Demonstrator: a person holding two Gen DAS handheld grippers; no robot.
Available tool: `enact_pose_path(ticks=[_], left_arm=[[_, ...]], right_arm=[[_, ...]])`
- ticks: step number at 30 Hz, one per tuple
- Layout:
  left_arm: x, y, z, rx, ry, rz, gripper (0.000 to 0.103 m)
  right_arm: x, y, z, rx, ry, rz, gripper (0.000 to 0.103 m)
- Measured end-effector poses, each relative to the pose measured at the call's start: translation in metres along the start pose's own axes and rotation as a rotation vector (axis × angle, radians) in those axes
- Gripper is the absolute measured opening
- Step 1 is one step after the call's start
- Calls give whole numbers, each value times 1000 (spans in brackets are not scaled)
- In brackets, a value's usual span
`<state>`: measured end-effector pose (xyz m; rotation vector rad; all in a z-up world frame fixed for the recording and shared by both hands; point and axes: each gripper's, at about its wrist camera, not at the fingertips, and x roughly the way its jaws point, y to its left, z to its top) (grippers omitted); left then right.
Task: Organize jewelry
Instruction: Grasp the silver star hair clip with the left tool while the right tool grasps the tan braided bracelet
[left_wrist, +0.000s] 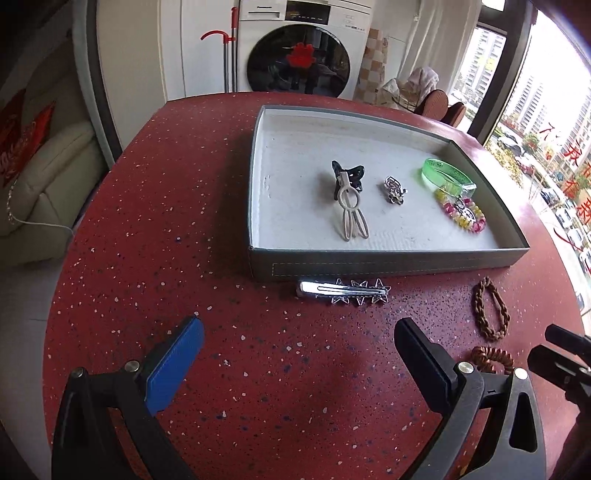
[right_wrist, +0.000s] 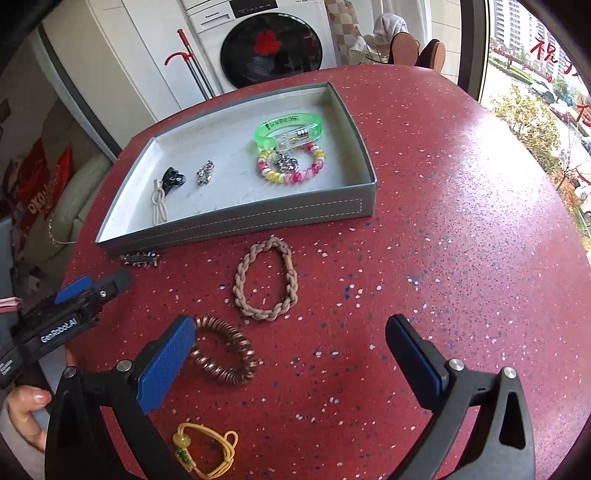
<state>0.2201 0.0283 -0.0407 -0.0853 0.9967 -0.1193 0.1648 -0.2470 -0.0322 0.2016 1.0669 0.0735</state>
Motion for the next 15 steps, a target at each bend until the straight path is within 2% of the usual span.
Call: enact_pose_path(ticks=[9, 15], left_arm=[[13, -13, 7, -250, 44, 93, 103], [27, -27, 9, -304, 38, 190, 103]], right_arm=[[12, -5, 7, -12, -13, -39, 99], [16, -8, 7, -12, -20, -29, 98]])
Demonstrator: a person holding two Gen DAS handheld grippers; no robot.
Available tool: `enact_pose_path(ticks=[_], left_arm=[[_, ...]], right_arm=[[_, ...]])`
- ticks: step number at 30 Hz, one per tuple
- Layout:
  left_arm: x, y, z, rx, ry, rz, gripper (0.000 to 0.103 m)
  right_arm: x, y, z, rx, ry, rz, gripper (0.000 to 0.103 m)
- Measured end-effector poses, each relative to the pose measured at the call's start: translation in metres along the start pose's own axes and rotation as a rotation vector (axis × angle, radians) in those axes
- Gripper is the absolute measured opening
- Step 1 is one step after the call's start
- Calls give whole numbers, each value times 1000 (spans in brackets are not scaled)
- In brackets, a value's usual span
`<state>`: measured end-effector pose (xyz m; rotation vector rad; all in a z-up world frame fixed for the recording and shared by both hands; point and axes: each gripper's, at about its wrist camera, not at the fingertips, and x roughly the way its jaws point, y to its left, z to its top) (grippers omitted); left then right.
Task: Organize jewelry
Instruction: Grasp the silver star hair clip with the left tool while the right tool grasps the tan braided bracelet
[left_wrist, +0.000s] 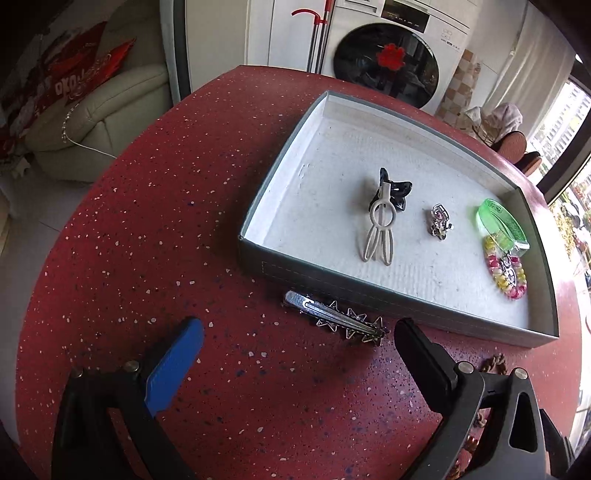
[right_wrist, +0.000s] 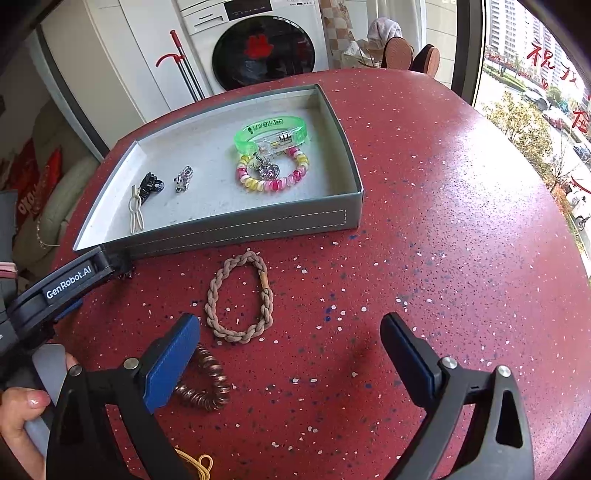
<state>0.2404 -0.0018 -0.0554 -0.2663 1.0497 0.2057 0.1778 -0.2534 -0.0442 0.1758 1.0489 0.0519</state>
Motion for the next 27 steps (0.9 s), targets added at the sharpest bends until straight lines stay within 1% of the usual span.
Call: enact_pose_path(ticks=[2, 5, 6, 8, 12, 14, 17, 20, 21, 22, 23, 25, 27], left_arm=[[2, -5, 1, -8, -3, 23, 103], [8, -12, -1, 23, 1, 95, 103], [9, -13, -2, 39, -2, 107, 103], [5, -7, -5, 60, -18, 108, 103], [0, 7, -7, 118, -38, 82, 103], [-2, 16, -7, 146, -42, 39, 103], [-3, 22, -4, 186, -50, 7, 103], [-4, 25, -1, 192, -47, -6, 100], [-4, 25, 0, 188, -43, -14, 100], [-5, 24, 0, 187, -42, -17, 97], [-6, 22, 1, 193, -44, -7, 91], [-6, 18, 1, 207, -41, 0, 89], [-7, 15, 0, 221, -42, -5, 82]], right_arm=[[1, 0, 0, -2, -1, 1, 98], [0, 1, -1, -14, -4, 0, 98], [-1, 1, -2, -20, -6, 0, 98], [-2, 2, -2, -32, -12, -3, 98], [-2, 4, -2, -42, -15, 0, 98], [-2, 5, -2, -44, -17, 1, 99], [2, 8, -2, -48, -15, -4, 99], [9, 14, 0, -53, -4, -6, 98], [11, 16, 0, -58, -1, -8, 97], [14, 19, 0, -64, 2, -16, 90], [16, 22, 1, -76, 2, -39, 88], [18, 29, 0, -110, -5, -88, 79], [19, 34, 0, -140, -4, -122, 71]])
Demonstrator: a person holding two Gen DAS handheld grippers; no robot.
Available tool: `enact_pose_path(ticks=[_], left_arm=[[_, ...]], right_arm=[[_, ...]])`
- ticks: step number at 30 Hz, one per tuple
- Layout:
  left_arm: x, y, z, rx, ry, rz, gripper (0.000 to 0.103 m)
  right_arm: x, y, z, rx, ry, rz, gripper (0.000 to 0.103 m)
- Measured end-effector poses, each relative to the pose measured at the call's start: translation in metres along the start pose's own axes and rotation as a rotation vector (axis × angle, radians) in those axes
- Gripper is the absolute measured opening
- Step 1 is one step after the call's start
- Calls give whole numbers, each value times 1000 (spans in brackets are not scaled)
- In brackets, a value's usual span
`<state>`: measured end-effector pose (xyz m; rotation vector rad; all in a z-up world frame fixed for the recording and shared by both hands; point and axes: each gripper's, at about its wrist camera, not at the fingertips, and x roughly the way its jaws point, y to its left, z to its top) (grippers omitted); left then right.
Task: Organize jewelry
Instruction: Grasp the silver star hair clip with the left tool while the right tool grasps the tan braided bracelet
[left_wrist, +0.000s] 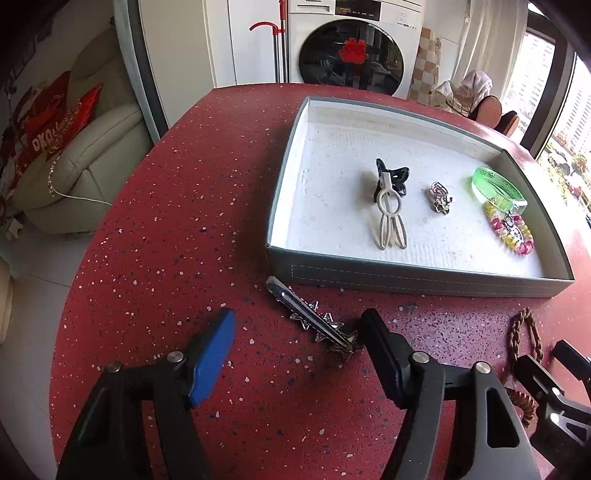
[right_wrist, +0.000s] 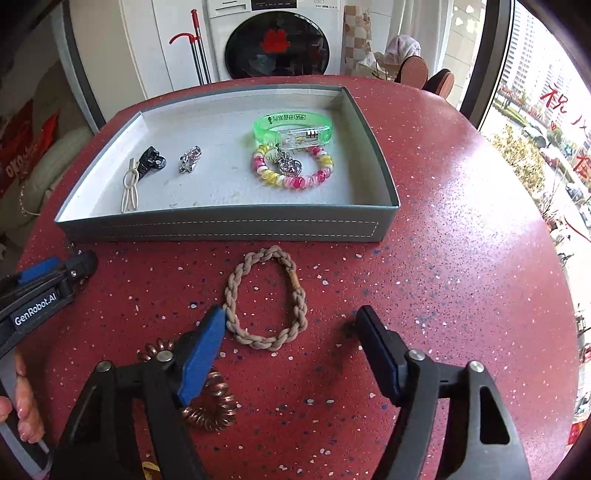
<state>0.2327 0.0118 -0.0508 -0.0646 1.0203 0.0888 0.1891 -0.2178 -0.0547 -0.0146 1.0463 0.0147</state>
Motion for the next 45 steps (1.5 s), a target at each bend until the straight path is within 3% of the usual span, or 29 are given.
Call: enact_pose_path(ticks=[2, 4, 6, 7, 8, 12, 14, 17, 26, 30, 32, 33, 34, 38, 41, 44, 45], left_arm=[[-2, -4, 0, 23, -4, -8, 67], [-4, -7, -1, 45, -8, -19, 54], [-6, -6, -2, 62, -13, -21, 52], [-7, -5, -2, 68, -17, -29, 46], [-8, -4, -3, 74, -21, -38, 46], [-12, 5, -7, 92, -44, -95, 44], [-16, 9, -8, 100, -57, -118, 35], [-23, 16, -8, 107, -71, -166, 23], [-27, 32, -13, 101, -56, -217, 21], [-30, 33, -15, 111, -63, -220, 21], [-31, 33, -16, 115, -65, -220, 21], [-30, 34, -16, 113, -64, -221, 21], [-30, 35, -16, 110, -63, -223, 21], [-30, 36, -16, 108, -67, -227, 21], [-34, 38, -17, 115, -74, -228, 21], [-38, 39, -18, 118, -83, -234, 21], [-39, 40, -18, 120, -85, -236, 21]], right_arm=[[-2, 1, 0, -5, 1, 4, 61], [-3, 0, 1, -3, 4, 2, 43], [-5, -2, 0, 1, 8, 6, 32], [-6, -2, -1, 0, 8, 5, 21], [-7, -3, -1, -1, 7, 6, 14], [-9, -8, -4, 23, -1, 40, 12], [-11, -11, -4, 51, -4, 73, 10], [-17, -18, -6, 94, -10, 135, 1], [-37, -12, -9, 79, -37, 167, 1], [-36, -11, -7, 83, -23, 226, 2], [-31, -8, -4, 79, -11, 216, 20], [-29, -6, -3, 80, -7, 210, 47], [-26, -5, -2, 80, -6, 195, 59], [-10, 4, 8, 38, 8, 131, 57], [-1, 15, 12, -17, 3, 91, 48], [-3, 28, 10, -86, -1, 58, 8], [-5, 29, 9, -87, 1, 54, 6]])
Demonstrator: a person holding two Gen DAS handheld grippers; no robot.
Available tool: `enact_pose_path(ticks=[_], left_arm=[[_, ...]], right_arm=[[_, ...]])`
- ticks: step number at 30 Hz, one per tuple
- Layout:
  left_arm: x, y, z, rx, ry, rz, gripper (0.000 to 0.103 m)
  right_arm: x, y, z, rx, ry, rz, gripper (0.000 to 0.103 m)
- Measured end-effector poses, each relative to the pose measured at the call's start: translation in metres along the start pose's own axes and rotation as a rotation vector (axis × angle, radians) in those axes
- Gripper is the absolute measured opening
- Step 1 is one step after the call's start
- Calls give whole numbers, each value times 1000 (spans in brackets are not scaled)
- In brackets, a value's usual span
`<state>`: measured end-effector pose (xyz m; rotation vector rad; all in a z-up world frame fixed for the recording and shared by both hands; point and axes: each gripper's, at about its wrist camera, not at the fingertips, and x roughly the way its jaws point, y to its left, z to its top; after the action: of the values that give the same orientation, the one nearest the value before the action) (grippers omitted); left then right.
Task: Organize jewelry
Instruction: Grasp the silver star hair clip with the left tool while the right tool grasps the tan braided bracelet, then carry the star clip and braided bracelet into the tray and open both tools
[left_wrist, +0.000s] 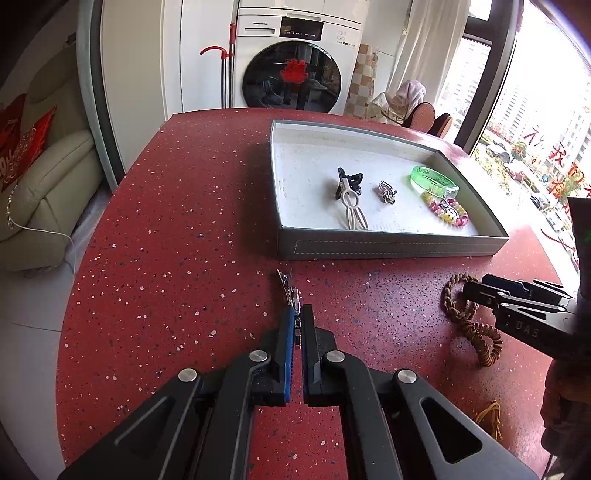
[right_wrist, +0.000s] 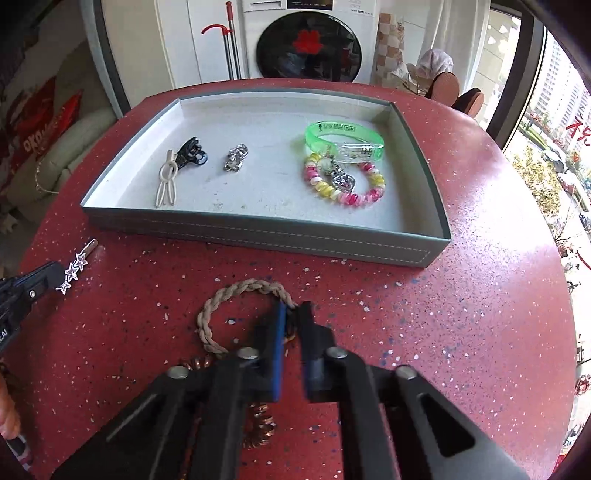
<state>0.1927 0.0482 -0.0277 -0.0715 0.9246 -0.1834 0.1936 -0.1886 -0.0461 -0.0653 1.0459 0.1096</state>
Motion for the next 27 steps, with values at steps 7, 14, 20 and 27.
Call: enact_pose_path(ticks=[7, 14, 20, 27], left_arm=[[-8, 4, 0, -3, -14, -23, 21], [-27, 3, 7, -3, -49, -57, 21], [-37, 3, 9, 2, -66, -65, 21], [-40, 4, 11, -13, -56, -75, 21]], right_arm=[[-27, -7, -8, 23, -53, 33, 6], [-58, -14, 1, 42, -111, 59, 6], [-66, -11, 3, 44, -127, 80, 6], [-72, -10, 6, 44, -141, 106, 6]])
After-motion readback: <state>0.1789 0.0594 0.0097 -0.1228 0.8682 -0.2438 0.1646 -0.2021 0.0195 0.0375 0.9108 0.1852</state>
